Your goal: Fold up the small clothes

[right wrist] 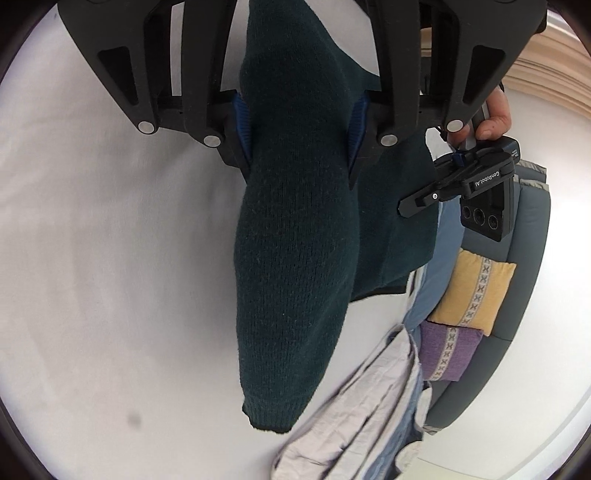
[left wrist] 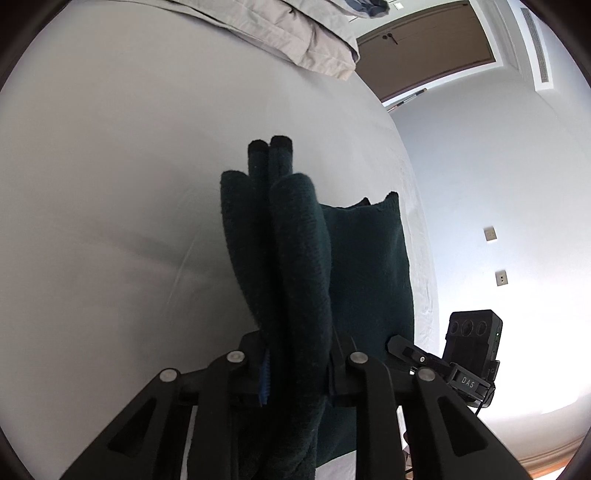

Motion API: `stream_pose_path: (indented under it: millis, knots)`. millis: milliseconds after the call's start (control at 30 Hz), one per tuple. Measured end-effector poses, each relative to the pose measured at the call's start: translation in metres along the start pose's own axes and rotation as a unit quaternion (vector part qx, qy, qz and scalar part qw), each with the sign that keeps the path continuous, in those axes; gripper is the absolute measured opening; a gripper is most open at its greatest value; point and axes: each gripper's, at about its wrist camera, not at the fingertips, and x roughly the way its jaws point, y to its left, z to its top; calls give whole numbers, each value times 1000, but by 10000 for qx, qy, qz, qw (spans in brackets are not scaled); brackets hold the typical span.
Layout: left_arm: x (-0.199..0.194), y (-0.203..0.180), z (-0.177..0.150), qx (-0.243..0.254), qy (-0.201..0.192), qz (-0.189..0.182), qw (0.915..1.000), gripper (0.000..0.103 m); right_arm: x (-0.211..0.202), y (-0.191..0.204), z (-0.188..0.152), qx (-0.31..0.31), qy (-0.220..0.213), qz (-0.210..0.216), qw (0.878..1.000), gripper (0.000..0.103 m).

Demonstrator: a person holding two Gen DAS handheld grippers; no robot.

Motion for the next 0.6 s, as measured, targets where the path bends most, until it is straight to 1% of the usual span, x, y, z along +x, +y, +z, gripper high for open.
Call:
stream_pose_path:
  millis: [133, 333, 467, 600]
  knots:
    - [-17, -20, -31, 36, 67, -124, 9999, 22, -41, 12, -29, 100, -54, 232, 9997, 40]
    - [-28, -44, -92, 279, 313, -186, 9989, 23, -93, 20, -95, 175, -51, 355, 9992, 40]
    - [-20, -46, -127, 360, 465, -122, 9982, 23, -108, 12, -138, 296, -55, 329, 9990, 41]
    - [-2, -35, -151, 385, 613, 28, 9974, 23, -107, -8, -169, 516, 5, 263, 9983, 40]
